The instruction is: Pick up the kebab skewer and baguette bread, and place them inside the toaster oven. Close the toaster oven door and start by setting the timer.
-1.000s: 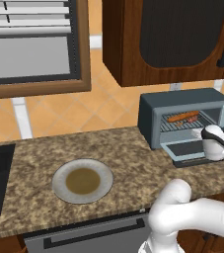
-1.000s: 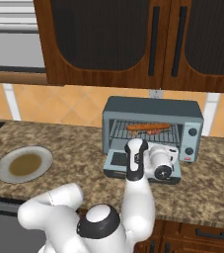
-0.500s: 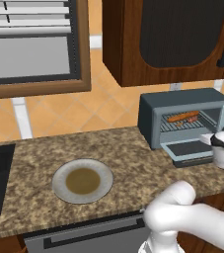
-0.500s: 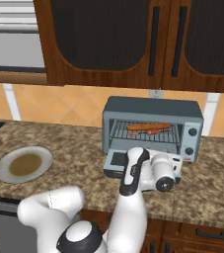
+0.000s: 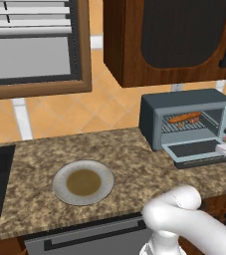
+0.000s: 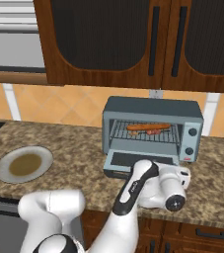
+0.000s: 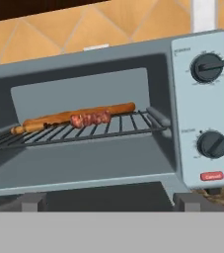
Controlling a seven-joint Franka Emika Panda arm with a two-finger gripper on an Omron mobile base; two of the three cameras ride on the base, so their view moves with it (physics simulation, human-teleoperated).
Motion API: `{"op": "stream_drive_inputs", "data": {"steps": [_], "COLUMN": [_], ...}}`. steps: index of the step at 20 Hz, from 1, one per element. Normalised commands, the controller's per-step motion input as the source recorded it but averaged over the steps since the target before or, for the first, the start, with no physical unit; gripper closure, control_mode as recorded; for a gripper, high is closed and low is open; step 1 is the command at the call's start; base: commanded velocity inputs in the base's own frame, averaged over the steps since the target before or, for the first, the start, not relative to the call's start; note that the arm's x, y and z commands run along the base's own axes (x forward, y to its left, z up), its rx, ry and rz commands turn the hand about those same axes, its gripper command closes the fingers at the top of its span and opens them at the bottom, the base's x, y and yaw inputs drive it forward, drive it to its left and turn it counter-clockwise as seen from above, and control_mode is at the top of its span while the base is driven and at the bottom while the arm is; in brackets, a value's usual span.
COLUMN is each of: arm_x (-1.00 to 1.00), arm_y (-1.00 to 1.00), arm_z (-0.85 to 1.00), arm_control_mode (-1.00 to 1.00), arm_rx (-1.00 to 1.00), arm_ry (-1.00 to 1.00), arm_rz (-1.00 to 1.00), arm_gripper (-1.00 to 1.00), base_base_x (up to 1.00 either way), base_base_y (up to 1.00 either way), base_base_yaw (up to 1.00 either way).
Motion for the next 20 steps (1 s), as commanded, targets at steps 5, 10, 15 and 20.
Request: {"op": "stream_drive_inputs", "data": {"steps": [5, 10, 15, 20], "arm_x": [-0.69, -0.53, -0.36, -0.03], "arm_y": [-0.04, 0.0, 0.0, 0.09], "arm_z": [-0.04, -0.09, -0.17, -0.24], "arm_control_mode": [-1.0, -1.0, -1.0, -1.0], "arm_rx": [0.0, 0.0, -0.05, -0.12], "arm_ry": [0.08, 0.13, 0.1, 0.02], "arm_rz": [0.01, 0.0, 0.01, 0.02], "arm_gripper": [-1.0, -1.0, -1.0, -1.0], "base_base_x": [0.0, 0.0, 0.0, 0.0], "base_base_y": [0.0, 0.0, 0.0, 0.0], "base_base_yaw": [0.0, 0.0, 0.0, 0.0]}}
